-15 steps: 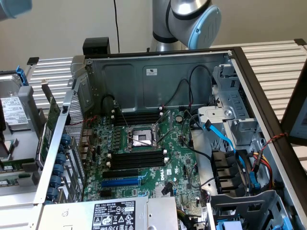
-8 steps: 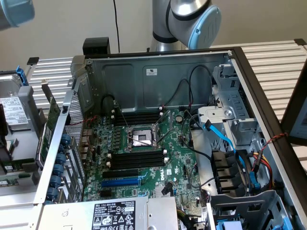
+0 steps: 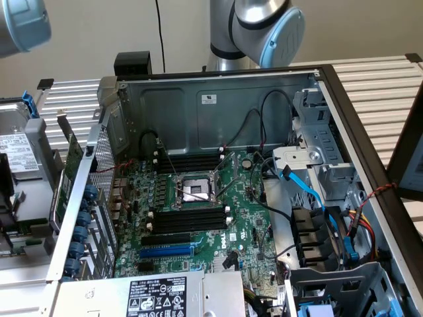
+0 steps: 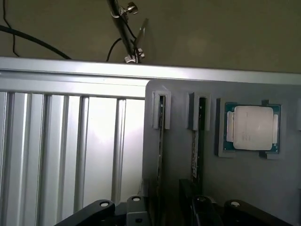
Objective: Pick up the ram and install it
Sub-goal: 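Pick up the ram and move it above insertion slot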
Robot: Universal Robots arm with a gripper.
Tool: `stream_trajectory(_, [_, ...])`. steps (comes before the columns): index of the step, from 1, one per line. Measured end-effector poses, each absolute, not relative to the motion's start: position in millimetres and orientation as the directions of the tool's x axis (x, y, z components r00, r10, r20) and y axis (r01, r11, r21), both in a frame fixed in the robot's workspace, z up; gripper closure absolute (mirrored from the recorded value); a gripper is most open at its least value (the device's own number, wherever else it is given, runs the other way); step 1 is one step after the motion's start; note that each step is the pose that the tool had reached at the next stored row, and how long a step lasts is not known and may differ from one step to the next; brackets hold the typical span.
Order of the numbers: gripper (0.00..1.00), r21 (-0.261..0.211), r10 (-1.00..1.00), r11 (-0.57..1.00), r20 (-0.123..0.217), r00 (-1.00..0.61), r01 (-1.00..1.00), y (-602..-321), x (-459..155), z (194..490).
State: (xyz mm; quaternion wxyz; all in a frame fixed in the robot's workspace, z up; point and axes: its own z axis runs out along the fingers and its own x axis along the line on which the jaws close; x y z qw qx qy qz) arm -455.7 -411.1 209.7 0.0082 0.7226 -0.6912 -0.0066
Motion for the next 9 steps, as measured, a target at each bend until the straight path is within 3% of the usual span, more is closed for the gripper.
stream_trajectory(9, [0.61,0.020,-0.999,-0.045,-0.018,0.044,-0.999,-412.7,-455.2,197.3])
